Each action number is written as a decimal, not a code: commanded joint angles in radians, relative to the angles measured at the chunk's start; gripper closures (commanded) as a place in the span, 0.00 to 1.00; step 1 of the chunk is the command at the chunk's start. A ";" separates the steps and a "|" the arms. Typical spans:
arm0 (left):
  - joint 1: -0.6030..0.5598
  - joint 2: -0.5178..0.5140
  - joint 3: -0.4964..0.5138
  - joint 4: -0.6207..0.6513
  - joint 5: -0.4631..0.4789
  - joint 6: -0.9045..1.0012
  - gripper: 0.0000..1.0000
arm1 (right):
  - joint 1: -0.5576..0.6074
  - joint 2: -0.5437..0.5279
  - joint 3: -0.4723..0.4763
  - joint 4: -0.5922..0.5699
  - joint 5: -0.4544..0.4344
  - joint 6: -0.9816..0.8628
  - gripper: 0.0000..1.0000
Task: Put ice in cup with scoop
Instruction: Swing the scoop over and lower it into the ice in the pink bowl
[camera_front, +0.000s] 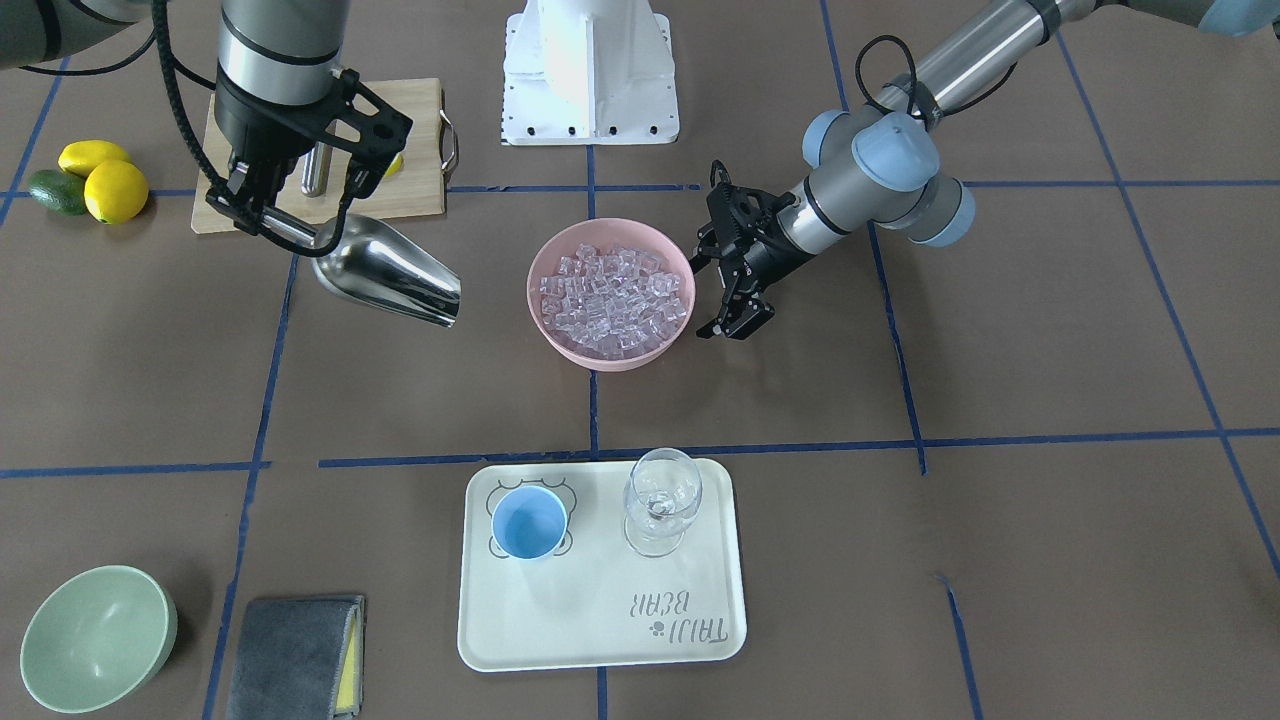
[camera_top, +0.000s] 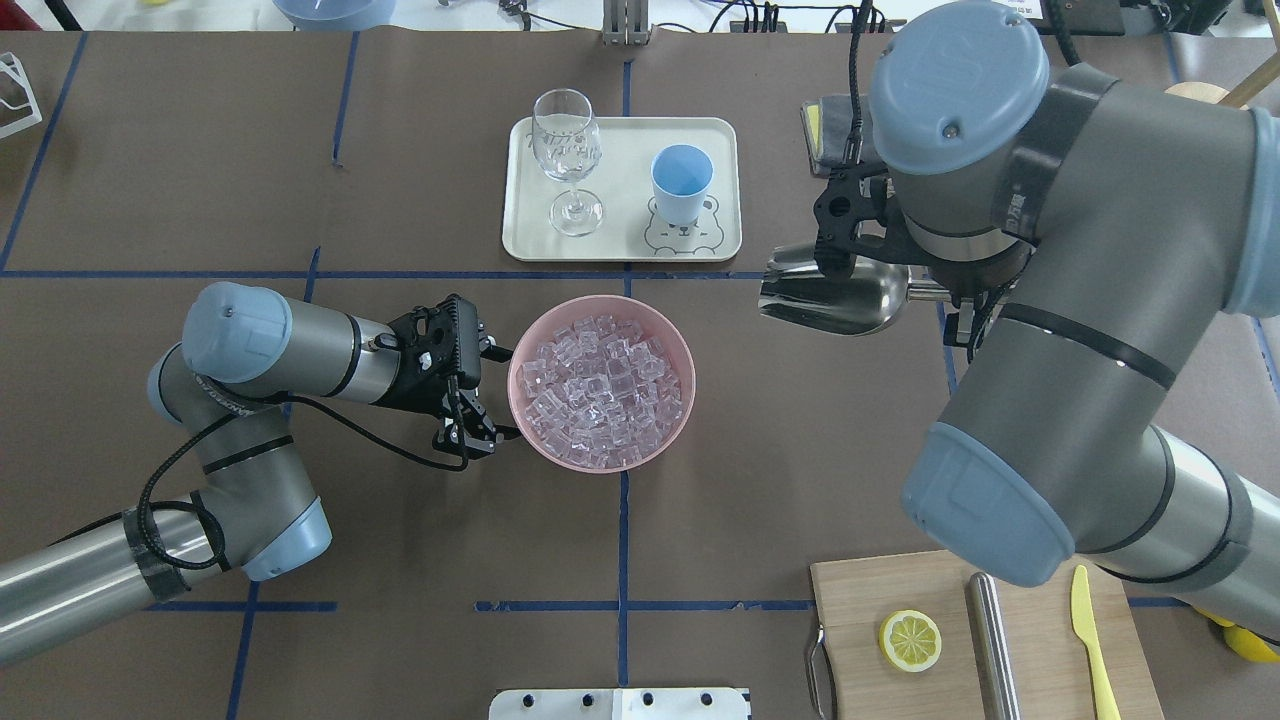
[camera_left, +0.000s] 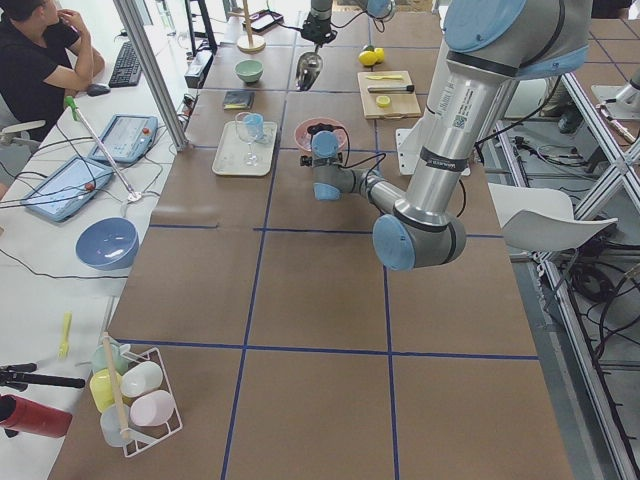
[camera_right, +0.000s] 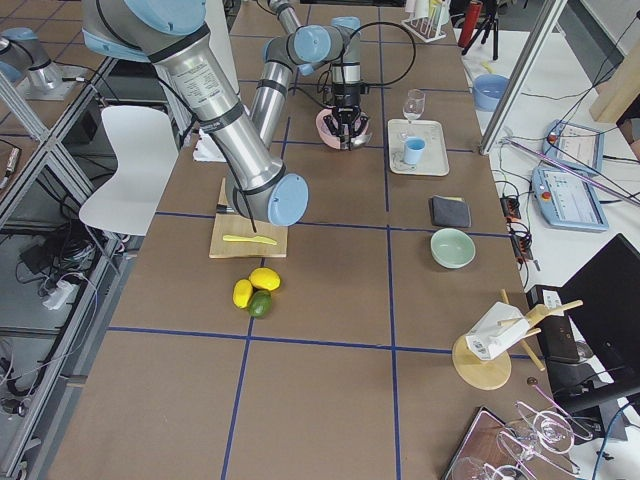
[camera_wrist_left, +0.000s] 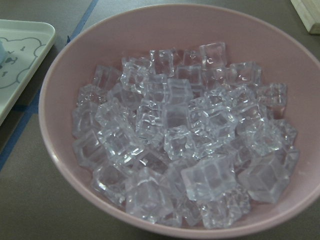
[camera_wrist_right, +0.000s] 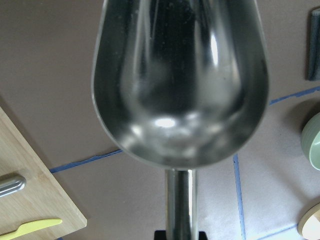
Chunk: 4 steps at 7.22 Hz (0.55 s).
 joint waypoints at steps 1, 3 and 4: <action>0.002 -0.004 0.002 -0.001 -0.002 0.002 0.00 | -0.024 0.040 -0.017 -0.028 -0.003 0.001 1.00; 0.006 -0.003 0.002 -0.001 -0.005 0.002 0.00 | -0.040 0.086 -0.060 -0.031 -0.003 0.010 1.00; 0.004 -0.003 0.002 -0.001 -0.005 0.002 0.00 | -0.045 0.110 -0.078 -0.040 -0.003 0.011 1.00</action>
